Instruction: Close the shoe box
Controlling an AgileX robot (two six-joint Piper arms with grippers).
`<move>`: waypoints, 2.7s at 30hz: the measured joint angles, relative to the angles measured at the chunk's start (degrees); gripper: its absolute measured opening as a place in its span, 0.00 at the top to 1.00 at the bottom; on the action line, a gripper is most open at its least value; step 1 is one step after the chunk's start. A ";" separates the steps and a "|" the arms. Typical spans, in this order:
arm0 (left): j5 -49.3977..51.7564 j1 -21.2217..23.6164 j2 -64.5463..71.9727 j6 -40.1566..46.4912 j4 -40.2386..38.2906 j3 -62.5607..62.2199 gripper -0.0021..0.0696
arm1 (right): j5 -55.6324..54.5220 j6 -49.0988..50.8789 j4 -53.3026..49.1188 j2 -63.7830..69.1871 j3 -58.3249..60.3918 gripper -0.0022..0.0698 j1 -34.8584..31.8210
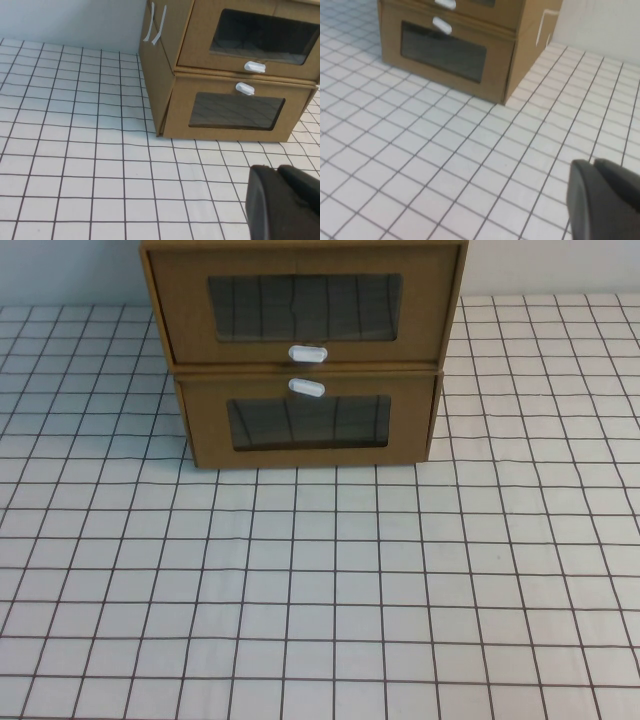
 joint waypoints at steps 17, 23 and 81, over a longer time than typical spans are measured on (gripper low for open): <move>-1.48 0.00 0.00 0.00 0.13 5.85 0.98 | -3.27 0.00 0.21 0.00 8.06 0.99 0.00; -2.52 0.00 -2.00 0.00 0.21 14.04 0.98 | -3.76 0.00 0.32 0.00 8.49 0.99 0.00; -25.13 1.38 -10.41 0.20 8.40 25.21 0.98 | -26.75 0.00 4.58 0.00 23.60 0.99 0.00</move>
